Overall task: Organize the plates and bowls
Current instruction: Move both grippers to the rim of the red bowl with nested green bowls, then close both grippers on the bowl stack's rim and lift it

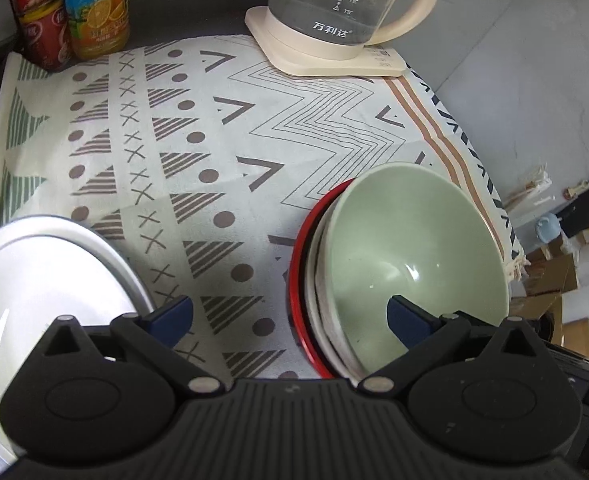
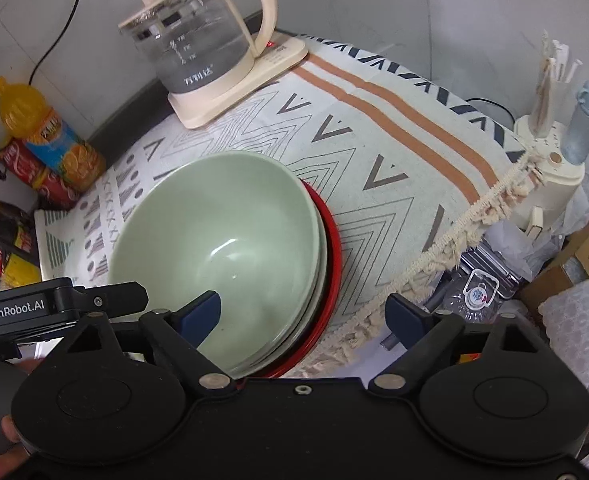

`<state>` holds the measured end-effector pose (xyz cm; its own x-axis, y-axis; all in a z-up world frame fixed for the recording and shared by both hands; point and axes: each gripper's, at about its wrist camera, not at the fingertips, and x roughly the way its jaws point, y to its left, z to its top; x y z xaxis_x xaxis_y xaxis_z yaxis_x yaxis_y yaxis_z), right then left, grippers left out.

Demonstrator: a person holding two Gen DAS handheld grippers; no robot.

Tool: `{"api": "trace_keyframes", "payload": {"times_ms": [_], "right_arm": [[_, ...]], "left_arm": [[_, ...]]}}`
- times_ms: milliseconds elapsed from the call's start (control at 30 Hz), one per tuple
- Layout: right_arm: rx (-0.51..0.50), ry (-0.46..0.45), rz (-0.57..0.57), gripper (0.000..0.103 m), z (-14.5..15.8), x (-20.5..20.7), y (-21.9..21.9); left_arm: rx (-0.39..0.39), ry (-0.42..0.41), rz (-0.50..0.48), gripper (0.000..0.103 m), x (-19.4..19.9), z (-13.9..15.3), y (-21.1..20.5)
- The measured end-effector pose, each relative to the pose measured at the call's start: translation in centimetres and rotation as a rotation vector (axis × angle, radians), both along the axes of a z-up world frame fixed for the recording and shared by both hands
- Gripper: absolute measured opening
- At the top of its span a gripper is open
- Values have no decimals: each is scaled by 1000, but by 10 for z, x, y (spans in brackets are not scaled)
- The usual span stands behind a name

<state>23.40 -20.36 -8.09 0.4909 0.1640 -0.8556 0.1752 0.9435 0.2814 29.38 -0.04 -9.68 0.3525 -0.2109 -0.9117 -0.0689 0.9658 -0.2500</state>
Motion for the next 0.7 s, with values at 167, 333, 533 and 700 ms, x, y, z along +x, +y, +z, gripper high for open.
{"api": "trace_keyframes", "payload": {"times_ms": [167,333,533,700], "right_arm": [[10,33,61,68,-12,17,-7],[41,68,133,55,-24,33,-11],[48,126,202,37,-40,50,-12],[52,132,253,37,-44,58,-11]], "left_arm": [[-3,-3,79,100,2,-7,-2],[-24,4,164,93,-1,-15,-3],[-68,53,242,56,-4,-26,3],[-112,63,269,40,-5,-33,5]]}}
